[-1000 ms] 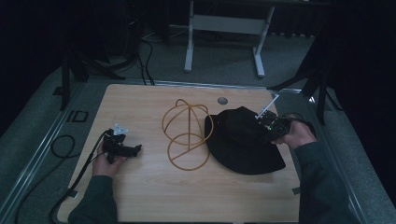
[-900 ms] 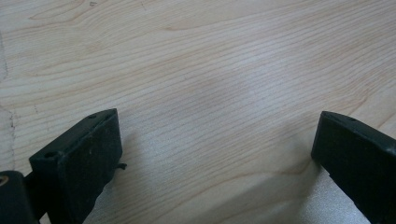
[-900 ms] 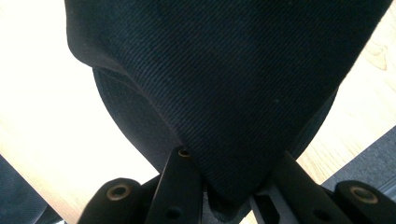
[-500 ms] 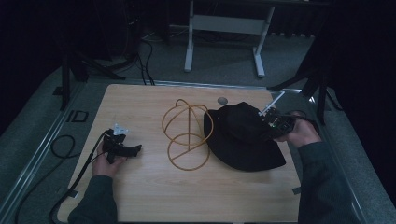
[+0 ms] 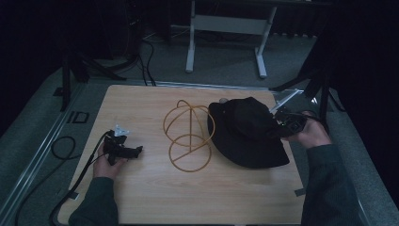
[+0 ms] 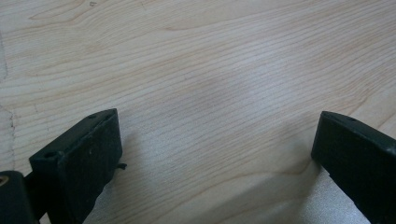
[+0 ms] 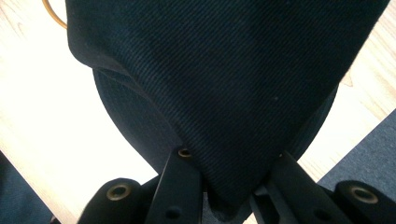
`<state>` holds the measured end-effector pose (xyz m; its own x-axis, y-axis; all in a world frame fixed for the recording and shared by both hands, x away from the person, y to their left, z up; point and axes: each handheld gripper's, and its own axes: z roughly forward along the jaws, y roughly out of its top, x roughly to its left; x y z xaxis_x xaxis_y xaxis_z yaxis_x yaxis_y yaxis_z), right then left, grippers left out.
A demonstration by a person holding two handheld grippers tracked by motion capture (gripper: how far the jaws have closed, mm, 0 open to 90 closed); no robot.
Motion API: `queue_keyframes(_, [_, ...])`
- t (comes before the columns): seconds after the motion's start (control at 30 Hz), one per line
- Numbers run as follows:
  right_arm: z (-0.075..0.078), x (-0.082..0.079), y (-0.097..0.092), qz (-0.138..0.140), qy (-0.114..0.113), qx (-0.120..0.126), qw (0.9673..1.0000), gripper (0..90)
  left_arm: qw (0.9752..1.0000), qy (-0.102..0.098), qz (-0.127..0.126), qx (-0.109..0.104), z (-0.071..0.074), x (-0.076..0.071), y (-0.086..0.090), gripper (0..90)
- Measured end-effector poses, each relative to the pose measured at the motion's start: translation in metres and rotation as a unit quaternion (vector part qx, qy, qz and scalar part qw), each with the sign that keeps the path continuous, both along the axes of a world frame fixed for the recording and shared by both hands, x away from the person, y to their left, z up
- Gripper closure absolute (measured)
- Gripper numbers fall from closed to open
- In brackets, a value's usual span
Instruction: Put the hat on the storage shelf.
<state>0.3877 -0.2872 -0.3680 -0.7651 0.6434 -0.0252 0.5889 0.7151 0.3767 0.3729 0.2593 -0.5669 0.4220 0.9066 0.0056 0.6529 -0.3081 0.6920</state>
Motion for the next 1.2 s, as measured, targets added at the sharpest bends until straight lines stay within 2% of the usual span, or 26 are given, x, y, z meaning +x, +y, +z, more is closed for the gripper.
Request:
queue_keyframes(0.23, [0.002, -0.002, -0.005, -0.002, -0.010, 0.007, 0.9999, 85.5, 1.0000, 0.000, 0.000, 0.000, 0.000, 0.000, 0.000, 2.0])
queue_keyframes(0.47, [0.006, -0.004, -0.013, 0.000, -0.019, 0.032, 0.9993, 85.5, 1.0000, 0.000, 0.000, -0.001, 0.000, 0.000, 0.000, 2.0])
queue_keyframes(0.7, [0.010, -0.007, -0.019, 0.003, -0.033, 0.042, 0.9985, 85.5, 1.0000, 0.000, 0.000, 0.000, 0.000, 0.000, 0.000, 2.0])
queue_keyframes(1.2, [0.031, -0.010, -0.028, 0.002, -0.055, 0.054, 0.9970, 85.5, 1.0000, 0.000, 0.000, 0.000, 0.000, 0.000, 0.000, 2.0])
